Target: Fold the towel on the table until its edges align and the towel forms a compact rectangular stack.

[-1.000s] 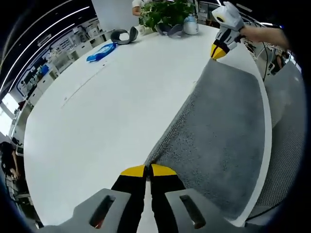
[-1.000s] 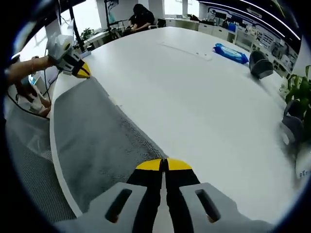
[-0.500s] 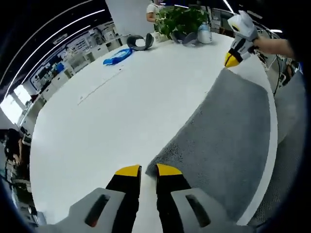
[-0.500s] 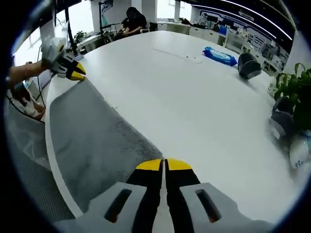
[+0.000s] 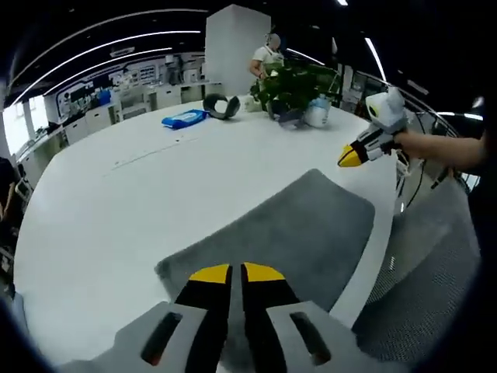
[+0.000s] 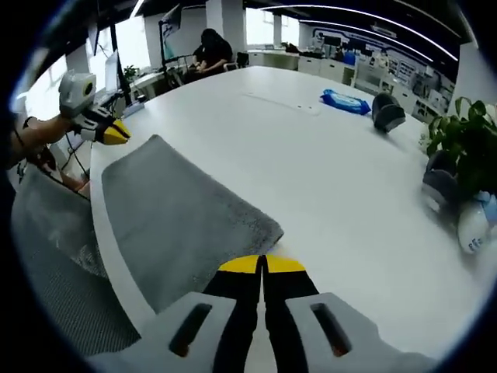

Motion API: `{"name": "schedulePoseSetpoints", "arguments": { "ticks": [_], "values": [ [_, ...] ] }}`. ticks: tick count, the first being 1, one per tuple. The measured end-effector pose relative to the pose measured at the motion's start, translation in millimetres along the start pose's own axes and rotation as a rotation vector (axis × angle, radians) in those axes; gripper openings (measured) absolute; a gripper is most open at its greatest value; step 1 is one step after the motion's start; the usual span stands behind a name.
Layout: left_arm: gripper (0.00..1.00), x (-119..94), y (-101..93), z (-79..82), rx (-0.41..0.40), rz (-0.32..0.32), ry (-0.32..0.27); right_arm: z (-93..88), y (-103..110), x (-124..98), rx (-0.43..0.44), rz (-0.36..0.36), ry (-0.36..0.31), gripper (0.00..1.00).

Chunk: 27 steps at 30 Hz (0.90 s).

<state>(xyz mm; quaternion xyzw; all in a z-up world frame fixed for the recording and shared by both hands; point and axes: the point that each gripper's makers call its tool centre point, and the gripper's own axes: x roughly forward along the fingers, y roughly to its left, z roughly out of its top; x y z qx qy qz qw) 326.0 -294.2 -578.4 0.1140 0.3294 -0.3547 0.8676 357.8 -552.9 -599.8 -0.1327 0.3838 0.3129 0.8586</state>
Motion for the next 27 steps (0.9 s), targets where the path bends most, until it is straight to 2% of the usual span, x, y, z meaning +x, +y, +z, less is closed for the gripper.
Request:
{"name": "schedulePoseSetpoints", "arguments": {
  "ticks": [2,5,6,8,9,11,13,16,19,24,26,27],
  "values": [
    [0.02,9,-25.4,3.9,0.070,-0.082,0.019,8.8,4,3,-0.016,0.015,-0.003,0.00],
    [0.02,21,-54.6,10.8,0.166,-0.164,0.032,20.9,16,13,-0.119,0.077,0.035,0.00],
    [0.02,26,-72.2,14.2,0.187,-0.227,0.035,24.1,20,17,-0.156,0.102,0.038,0.00],
    [0.02,36,-97.5,18.2,0.223,-0.295,0.057,27.9,34,26,-0.173,0.179,0.058,0.00],
    [0.02,41,-104.1,19.1,0.266,-0.305,0.070,28.8,46,30,-0.193,0.233,0.070,0.00],
    [0.02,54,-117.7,20.2,0.406,-0.295,0.105,27.6,53,36,-0.278,0.256,0.104,0.00],
    [0.02,66,-133.4,19.8,0.469,-0.311,0.124,21.5,59,42,-0.370,0.272,0.177,0.00],
    [0.01,79,-159.9,17.4,0.500,-0.361,0.129,18.9,72,52,-0.465,0.318,0.229,0.00],
    [0.01,93,-178.7,14.6,0.532,-0.361,0.132,17.4,88,58,-0.546,0.371,0.252,0.00],
    [0.01,105,-197.2,14.9,0.538,-0.360,0.099,12.2,109,64,-0.613,0.433,0.276,0.00],
    [0.01,108,-199.1,11.6,0.543,-0.354,0.101,9.5,118,67,-0.627,0.459,0.279,0.00],
    [0.01,111,-196.5,8.2,0.561,-0.335,0.111,5.3,121,68,-0.670,0.483,0.288,0.00]
  ]
}}
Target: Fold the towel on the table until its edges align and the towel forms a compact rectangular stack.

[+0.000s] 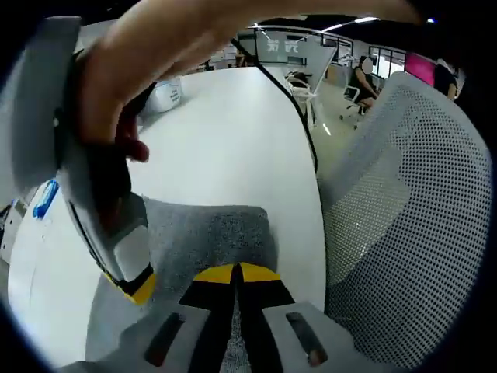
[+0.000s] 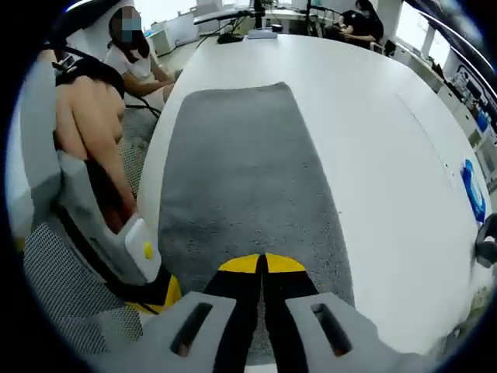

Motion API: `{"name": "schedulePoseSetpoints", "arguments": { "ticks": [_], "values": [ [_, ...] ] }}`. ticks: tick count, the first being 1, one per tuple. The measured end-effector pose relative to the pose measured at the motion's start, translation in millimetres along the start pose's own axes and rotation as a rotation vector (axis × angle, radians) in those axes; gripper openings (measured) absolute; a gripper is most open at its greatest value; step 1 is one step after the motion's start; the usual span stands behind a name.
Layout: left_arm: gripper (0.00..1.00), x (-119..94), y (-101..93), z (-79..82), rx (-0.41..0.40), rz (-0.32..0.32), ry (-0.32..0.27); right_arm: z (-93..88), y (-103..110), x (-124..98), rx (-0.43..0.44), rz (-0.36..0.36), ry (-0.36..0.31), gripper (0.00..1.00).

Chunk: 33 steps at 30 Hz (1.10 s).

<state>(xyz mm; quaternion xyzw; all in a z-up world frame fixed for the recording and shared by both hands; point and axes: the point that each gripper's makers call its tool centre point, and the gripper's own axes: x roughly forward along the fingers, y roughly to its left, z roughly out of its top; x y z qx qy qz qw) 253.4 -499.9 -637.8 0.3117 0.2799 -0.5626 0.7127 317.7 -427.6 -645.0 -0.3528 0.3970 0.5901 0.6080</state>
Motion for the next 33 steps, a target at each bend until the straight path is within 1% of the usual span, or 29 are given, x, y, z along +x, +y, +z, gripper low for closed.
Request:
{"name": "schedulePoseSetpoints", "arguments": {
  "ticks": [2,3,4,6,7,8,9,10,12,14,19,23,28,33],
  "values": [
    [0.01,5,-3.0,-7.7,0.008,-0.002,0.027,-4.2,2,7,-0.029,-0.001,0.029,0.00],
    [0.01,5,-3.9,-9.2,0.006,-0.004,0.031,-6.8,2,10,-0.038,0.002,0.042,0.00],
    [0.01,6,-5.0,-12.1,0.002,-0.003,0.036,-9.1,3,13,-0.052,0.001,0.047,0.00],
    [0.01,4,-3.9,-11.3,0.003,0.008,0.026,-9.4,2,14,-0.062,-0.009,0.041,0.00],
    [0.01,4,-4.2,-12.5,0.020,0.008,0.034,-8.5,1,12,-0.052,-0.010,0.036,0.00],
    [0.01,4,-3.5,-16.6,0.080,0.006,0.064,-9.1,1,12,-0.037,-0.013,0.031,0.00],
    [0.01,5,-4.4,-16.1,0.094,0.005,0.064,-9.6,0,12,-0.012,-0.017,0.020,0.00],
    [0.01,5,-5.6,-14.7,0.091,0.004,0.062,-9.7,0,12,-0.004,-0.018,0.014,0.00],
    [0.01,4,-6.2,-16.2,0.100,-0.009,0.090,-10.5,0,12,0.016,-0.018,-0.015,0.00],
    [0.01,3,-8.5,-17.6,0.128,-0.010,0.101,-11.3,1,11,0.032,-0.026,-0.025,0.00],
    [0.01,2,-11.1,-19.2,0.173,0.009,0.115,-9.1,2,13,0.005,-0.047,-0.001,0.00],
    [0.01,-1,-12.8,-22.1,0.183,0.022,0.127,-9.8,2,12,0.008,-0.053,0.013,0.00],
    [0.01,-5,-15.4,-26.9,0.238,0.037,0.160,-9.9,2,13,0.031,-0.061,0.011,0.00],
    [0.01,-10,-16.3,-33.5,0.226,0.037,0.195,-10.4,3,13,0.060,-0.064,0.007,0.00]
  ]
}}
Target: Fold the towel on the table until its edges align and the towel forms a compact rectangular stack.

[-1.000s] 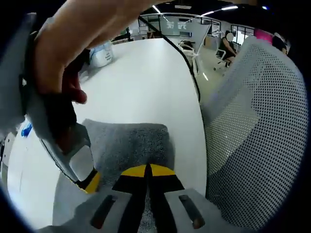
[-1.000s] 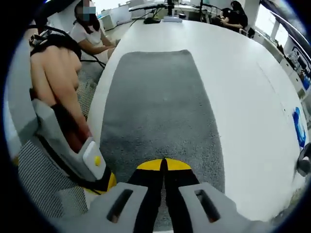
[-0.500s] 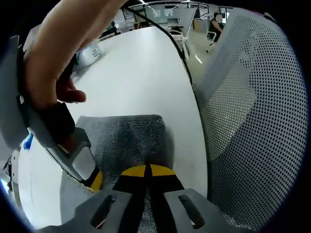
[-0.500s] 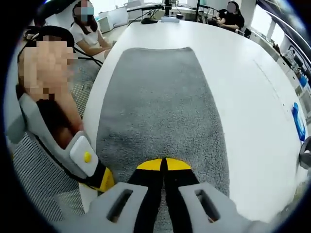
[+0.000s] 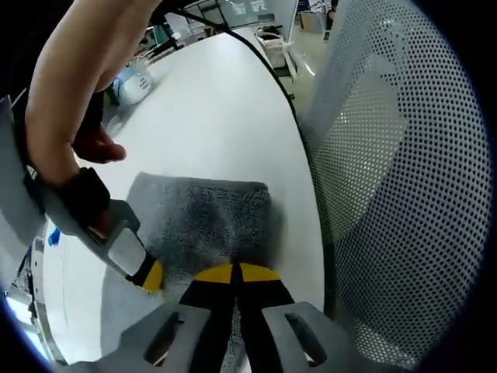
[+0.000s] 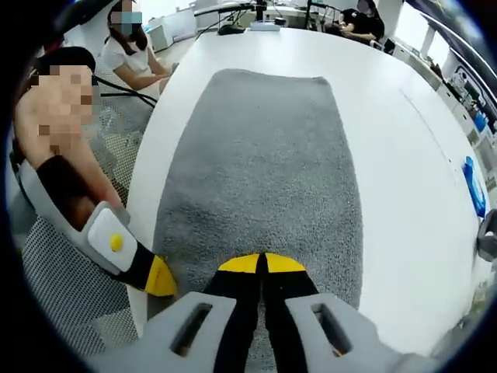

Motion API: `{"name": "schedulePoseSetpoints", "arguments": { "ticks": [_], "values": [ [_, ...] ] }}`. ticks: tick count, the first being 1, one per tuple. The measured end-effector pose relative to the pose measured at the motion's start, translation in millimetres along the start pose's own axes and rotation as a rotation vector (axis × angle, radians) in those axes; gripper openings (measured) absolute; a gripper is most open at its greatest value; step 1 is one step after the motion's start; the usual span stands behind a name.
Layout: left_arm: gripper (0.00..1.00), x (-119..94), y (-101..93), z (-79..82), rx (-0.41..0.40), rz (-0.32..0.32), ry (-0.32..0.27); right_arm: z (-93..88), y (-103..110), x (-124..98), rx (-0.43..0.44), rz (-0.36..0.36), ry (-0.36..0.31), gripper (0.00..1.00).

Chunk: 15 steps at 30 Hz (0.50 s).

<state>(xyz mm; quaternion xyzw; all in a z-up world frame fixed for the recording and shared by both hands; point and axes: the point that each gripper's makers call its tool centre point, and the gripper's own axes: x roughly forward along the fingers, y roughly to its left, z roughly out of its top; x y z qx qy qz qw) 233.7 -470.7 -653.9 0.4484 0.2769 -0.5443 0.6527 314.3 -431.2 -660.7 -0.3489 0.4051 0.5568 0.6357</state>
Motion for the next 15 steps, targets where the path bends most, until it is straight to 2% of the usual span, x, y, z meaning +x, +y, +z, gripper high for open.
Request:
{"name": "schedulePoseSetpoints", "arguments": {
  "ticks": [5,10,15],
  "values": [
    [0.01,-5,-4.2,-8.9,-0.016,0.015,0.020,-0.5,1,0,0.000,-0.014,-0.003,0.00],
    [0.01,-8,-5.8,-12.7,0.022,0.034,0.048,-0.8,3,-1,0.007,-0.036,-0.015,0.00],
    [0.01,-8,-6.4,-12.7,0.061,0.056,0.042,0.0,3,0,0.006,-0.069,-0.008,0.00]
  ]
}}
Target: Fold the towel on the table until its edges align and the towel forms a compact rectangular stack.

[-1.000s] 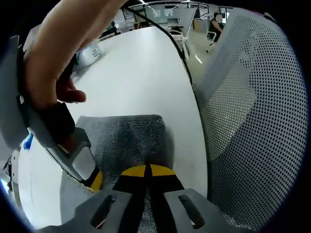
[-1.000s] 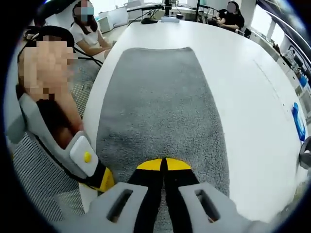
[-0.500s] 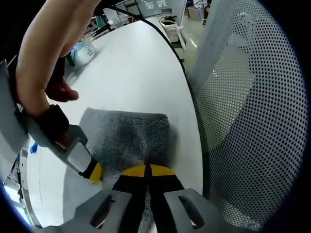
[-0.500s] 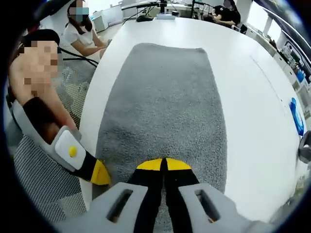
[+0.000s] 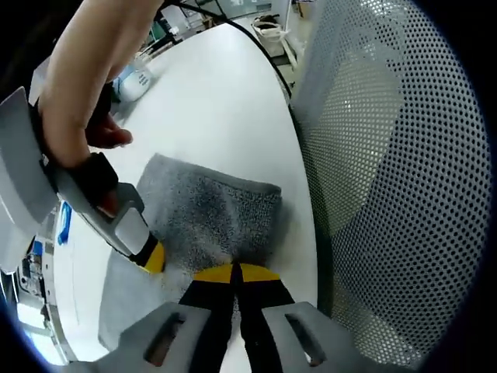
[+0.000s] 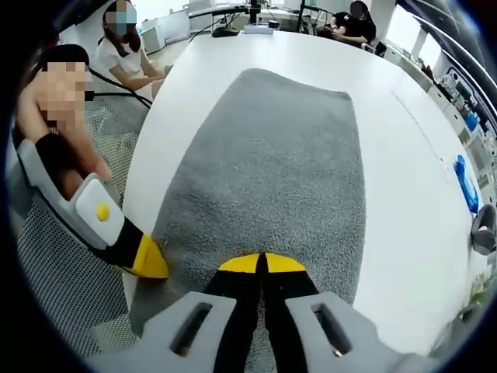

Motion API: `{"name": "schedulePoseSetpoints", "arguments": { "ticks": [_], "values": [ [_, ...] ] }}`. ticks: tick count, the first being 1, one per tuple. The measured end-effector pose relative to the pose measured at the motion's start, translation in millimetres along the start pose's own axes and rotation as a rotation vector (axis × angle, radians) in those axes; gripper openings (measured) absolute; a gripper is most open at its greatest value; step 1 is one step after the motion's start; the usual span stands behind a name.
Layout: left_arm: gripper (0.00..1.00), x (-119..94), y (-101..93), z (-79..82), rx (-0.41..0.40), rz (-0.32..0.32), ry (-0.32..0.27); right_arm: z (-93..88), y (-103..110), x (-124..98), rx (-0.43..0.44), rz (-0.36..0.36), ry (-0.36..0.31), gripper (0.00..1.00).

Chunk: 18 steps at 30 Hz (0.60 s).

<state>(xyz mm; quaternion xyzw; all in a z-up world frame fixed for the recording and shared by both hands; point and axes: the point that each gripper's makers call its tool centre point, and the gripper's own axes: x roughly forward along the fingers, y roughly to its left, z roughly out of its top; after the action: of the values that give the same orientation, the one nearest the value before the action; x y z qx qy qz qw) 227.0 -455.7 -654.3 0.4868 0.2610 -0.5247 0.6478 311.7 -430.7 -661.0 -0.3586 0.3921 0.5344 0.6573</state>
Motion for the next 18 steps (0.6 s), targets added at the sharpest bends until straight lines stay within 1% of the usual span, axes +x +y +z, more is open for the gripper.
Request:
{"name": "schedulePoseSetpoints", "arguments": {
  "ticks": [1,3,6,10,13,16,18],
  "values": [
    [0.01,0,0.5,0.0,-0.004,0.005,-0.002,0.3,0,0,-0.016,-0.007,0.012,0.00],
    [0.01,0,1.1,0.2,0.001,0.007,-0.002,0.7,0,0,-0.015,-0.013,0.024,0.00],
    [0.01,-1,1.7,-2.1,-0.017,-0.021,0.028,-0.4,0,0,-0.007,-0.019,0.027,0.00],
    [0.01,-3,0.0,-6.5,-0.037,-0.036,0.046,-0.3,1,-1,-0.009,-0.029,0.030,0.00],
    [0.01,-4,-1.1,-9.9,-0.031,-0.038,0.064,-0.4,2,-1,-0.004,-0.038,0.040,0.00],
    [0.01,-5,-1.7,-11.5,-0.024,-0.029,0.067,-0.6,1,-1,0.000,-0.044,0.043,0.00],
    [0.01,-5,-1.6,-14.0,-0.016,-0.030,0.086,-0.7,2,0,0.004,-0.046,0.041,0.00]
  ]
}}
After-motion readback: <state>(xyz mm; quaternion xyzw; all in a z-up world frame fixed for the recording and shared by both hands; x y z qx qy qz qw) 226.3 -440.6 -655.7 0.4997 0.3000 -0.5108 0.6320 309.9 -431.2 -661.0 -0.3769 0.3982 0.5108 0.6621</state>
